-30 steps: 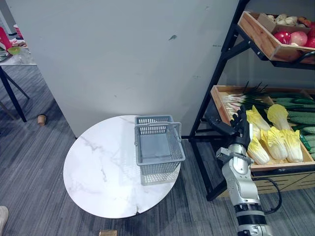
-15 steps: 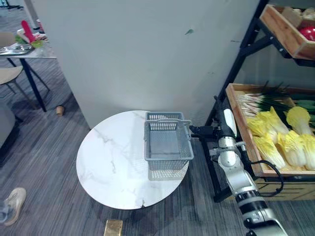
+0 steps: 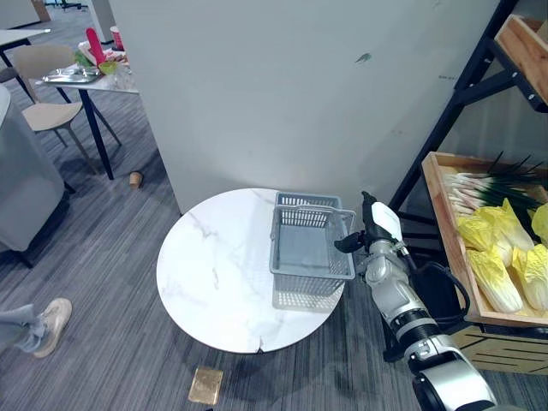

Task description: Pick vegetable in the basket

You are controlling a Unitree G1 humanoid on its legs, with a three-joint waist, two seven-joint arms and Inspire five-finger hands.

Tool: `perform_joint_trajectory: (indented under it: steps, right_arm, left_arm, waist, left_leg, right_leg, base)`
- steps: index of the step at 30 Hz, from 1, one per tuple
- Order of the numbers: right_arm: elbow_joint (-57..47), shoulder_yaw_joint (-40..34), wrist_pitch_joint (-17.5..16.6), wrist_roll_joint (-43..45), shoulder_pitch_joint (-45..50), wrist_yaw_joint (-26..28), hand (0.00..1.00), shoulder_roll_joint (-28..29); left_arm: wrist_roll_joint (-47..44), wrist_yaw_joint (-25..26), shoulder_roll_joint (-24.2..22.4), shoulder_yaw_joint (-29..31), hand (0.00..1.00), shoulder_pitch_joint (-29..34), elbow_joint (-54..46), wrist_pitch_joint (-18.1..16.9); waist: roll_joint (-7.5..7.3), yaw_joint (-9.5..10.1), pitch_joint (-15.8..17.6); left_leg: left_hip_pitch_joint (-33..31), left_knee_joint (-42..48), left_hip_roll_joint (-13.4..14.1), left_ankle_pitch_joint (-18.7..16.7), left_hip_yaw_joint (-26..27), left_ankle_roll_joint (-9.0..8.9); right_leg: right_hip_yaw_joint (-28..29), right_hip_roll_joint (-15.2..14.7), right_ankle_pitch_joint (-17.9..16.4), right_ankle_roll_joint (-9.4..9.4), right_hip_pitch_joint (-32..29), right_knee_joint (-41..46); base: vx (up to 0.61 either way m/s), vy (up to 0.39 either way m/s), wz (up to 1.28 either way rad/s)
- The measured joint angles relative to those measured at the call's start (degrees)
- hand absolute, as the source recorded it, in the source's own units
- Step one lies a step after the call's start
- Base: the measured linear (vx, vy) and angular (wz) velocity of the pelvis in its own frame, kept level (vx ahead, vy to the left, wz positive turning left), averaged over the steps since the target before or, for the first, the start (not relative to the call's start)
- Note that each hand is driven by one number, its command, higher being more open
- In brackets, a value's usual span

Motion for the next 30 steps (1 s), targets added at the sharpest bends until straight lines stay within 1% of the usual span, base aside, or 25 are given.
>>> perform_joint_trajectory:
  steps: [2, 4, 6, 8, 10, 12, 14, 17, 23, 24, 26, 28, 30]
  right_arm:
    - [1.4, 0.21, 0.83, -1.05, -1.93, 1.02, 1.0, -0.35]
    - [2.74, 0.63, 1.93, -1.03, -4.36, 2.18, 1.0, -1.86]
    - [3.44, 1.8, 2.99, -1.0, -6.21, 2.59, 1.0, -2.32]
    - [3.46, 2.45, 4.21, -0.98, -8.38, 3.6, 1.0, -2.43]
    - [3.52, 2.49, 5.62, -1.0, -10.66, 4.63, 1.0, -2.99]
    - [3.59, 3.11, 8.1, -0.97, -13.93, 5.17, 1.0, -4.57]
    - [3.65, 3.24, 8.92, -0.95, -17.16, 5.14, 1.0, -5.68]
    - [3.64, 4.25, 9.26, -0.95, -20.16, 5.1, 1.0, -7.47]
    - [3.64, 4.25, 8.8, -1.1, -24.09, 5.49, 1.0, -10.04]
    - [3.64, 4.29, 8.38, -1.14, -24.29, 6.09, 1.0, -10.42]
    - [3.66, 6.07, 8.08, -3.06, -25.05, 9.29, 1.0, -11.21]
    - [3.68, 7.15, 8.13, -3.31, -25.18, 10.46, 1.0, -11.41]
    - [3.83, 7.68, 8.28, -3.31, -25.42, 11.57, 1.0, -11.44]
  left_arm:
    - [0.04, -0.19, -0.19, 1.56, 1.0, -0.1, -0.71, -0.03]
    - [0.11, -0.56, -0.19, 2.73, 1.0, -0.47, -1.86, -0.09]
    - [0.27, -0.76, -0.16, 3.94, 1.0, -0.5, -2.32, -0.31]
    - [1.91, -0.91, 0.19, 4.31, 1.0, -0.58, -2.48, -0.67]
    - [2.49, -1.16, 0.27, 4.32, 1.0, -0.58, -2.66, -0.83]
    - [3.46, -1.43, 0.19, 4.33, 1.0, -0.59, -2.79, -1.43]
    - [3.95, -1.71, 0.19, 4.4, 1.0, -0.6, -2.8, -1.68]
    - [4.43, -1.94, 0.17, 4.86, 1.0, -0.72, -2.93, -1.8]
    - [4.46, -1.93, -0.09, 6.21, 1.0, -1.36, -4.13, -1.78]
    - [4.46, -1.94, -0.12, 6.21, 1.0, -1.4, -4.47, -1.82]
    - [4.48, -2.1, -0.22, 6.21, 1.0, -1.64, -4.58, -1.87]
    - [4.48, -2.31, -0.19, 6.21, 1.0, -1.7, -4.59, -1.93]
    - [4.48, -2.47, -0.19, 6.2, 1.0, -1.81, -4.68, -2.58]
  waist:
    - [-0.1, 0.51, 1.1]
    - [-0.47, 1.61, 2.95]
    - [-0.91, 1.89, 4.09]
    - [-1.16, 2.17, 4.42]
    - [-1.22, 2.93, 4.53]
    - [-1.17, 3.86, 4.65]
    - [-0.97, 4.15, 5.13]
    - [-1.05, 4.32, 5.55]
    - [-0.78, 4.68, 7.96]
    - [-0.68, 4.76, 8.51]
    - [-0.05, 4.76, 9.58]
    - [0.21, 4.78, 9.84]
    - [0.29, 5.02, 10.85]
  left_leg:
    - [-0.96, 0.01, 0.03, 0.58, -0.18, 0.26]
    - [-1.96, 0.03, -0.25, 1.26, -0.89, 0.44]
    - [-2.51, 0.06, -0.65, 1.57, -1.3, 0.77]
    - [-3.45, 0.39, -0.52, 1.81, -1.43, 0.79]
    - [-3.79, 0.42, -0.49, 1.84, -1.35, 0.8]
    - [-3.81, 0.42, -0.14, 1.85, -1.29, 0.79]
    - [-3.82, 0.42, 0.51, 1.85, -1.28, 0.78]
    - [-4.35, 0.42, 0.66, 1.84, -1.33, 0.78]
    - [-6.68, 0.35, 0.87, 2.84, -1.69, 0.83]
    - [-6.92, 0.29, 0.93, 3.09, -1.72, 0.77]
    - [-8.2, 0.1, 1.46, 3.85, -1.75, 0.53]
    - [-8.93, 0.11, 1.73, 4.17, -1.78, 0.15]
    - [-9.08, 0.15, 2.28, 4.46, -1.9, -0.07]
  right_leg:
    - [-0.53, 0.02, -0.04, 0.17, -0.55, -0.18]
    - [-1.27, -0.18, 0.19, 0.21, -0.75, -0.7]
    - [-1.82, -0.52, 0.23, 0.25, -0.81, -1.06]
    - [-1.27, -0.35, 0.78, 0.25, -1.56, -1.28]
    - [-0.51, -0.24, 1.6, -0.17, -1.56, -2.12]
    - [0.21, 0.02, 2.37, -0.91, -1.56, -2.23]
    - [0.93, 0.53, 3.42, -1.27, -1.67, -2.25]
    - [1.07, 0.69, 3.56, -1.41, -2.16, -2.24]
    - [1.83, 0.99, 3.5, -1.45, -4.08, -2.83]
    - [1.83, 1.06, 3.48, -1.47, -4.13, -3.15]
    - [1.83, 1.64, 3.43, -1.5, -5.17, -3.54]
    - [1.77, 2.13, 3.43, -1.51, -5.95, -3.34]
    - [1.64, 2.66, 3.43, -1.52, -6.13, -3.16]
  base:
    - [-0.05, -0.004, 0.14]
    - [0.0, 0.006, 0.21]
    - [0.05, 0.007, 0.17]
    - [0.08, 0.006, 0.09]
    - [0.07, 0.028, 0.03]
    - [0.05, 0.016, 0.01]
    - [0.02, 0.011, -0.01]
    - [-0.01, -0.001, -0.01]
    - [-0.07, -0.019, -0.01]
    - [-0.09, -0.038, 0.0]
    - [-0.12, -0.053, -0.02]
    - [-0.07, -0.041, 0.0]
    - [-0.04, -0.04, -0.01]
